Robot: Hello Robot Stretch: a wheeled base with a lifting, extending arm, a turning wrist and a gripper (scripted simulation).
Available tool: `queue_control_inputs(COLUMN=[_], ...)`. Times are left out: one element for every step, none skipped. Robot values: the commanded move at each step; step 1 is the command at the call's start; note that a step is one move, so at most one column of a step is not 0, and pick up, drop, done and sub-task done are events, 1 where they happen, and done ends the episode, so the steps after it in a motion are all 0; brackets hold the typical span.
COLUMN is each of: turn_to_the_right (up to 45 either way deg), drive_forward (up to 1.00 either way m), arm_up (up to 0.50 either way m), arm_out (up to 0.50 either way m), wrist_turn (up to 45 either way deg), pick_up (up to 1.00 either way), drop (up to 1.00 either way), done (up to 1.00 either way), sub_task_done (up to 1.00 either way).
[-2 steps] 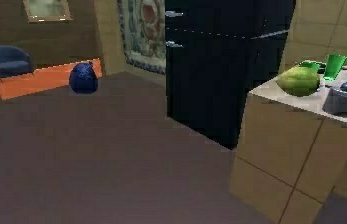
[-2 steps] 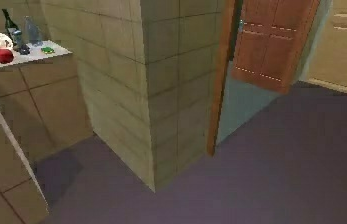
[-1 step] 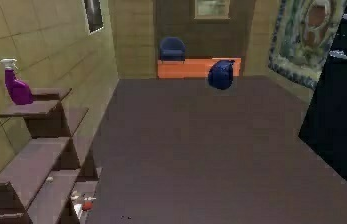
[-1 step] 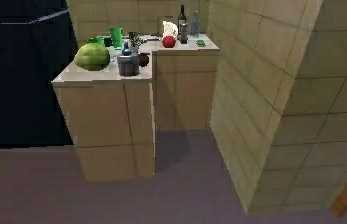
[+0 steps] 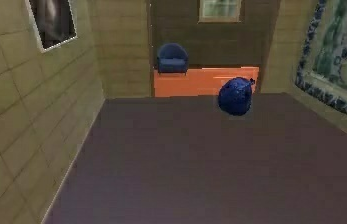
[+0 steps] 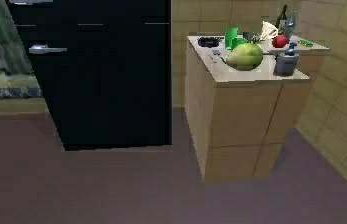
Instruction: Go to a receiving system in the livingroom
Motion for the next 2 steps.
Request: queue_control_inputs(turn_to_the_right=[0.0, 0.0], drive_forward=[1.0, 1.0], arm_up=[0.0, 0.0], arm_out=[0.0, 0.0], wrist_turn=[0.0, 0.0], pick_up=[0.0, 0.0], drop=[0.0, 0.0], done=[0.0, 0.0], sub_task_done=[0.0, 0.0])
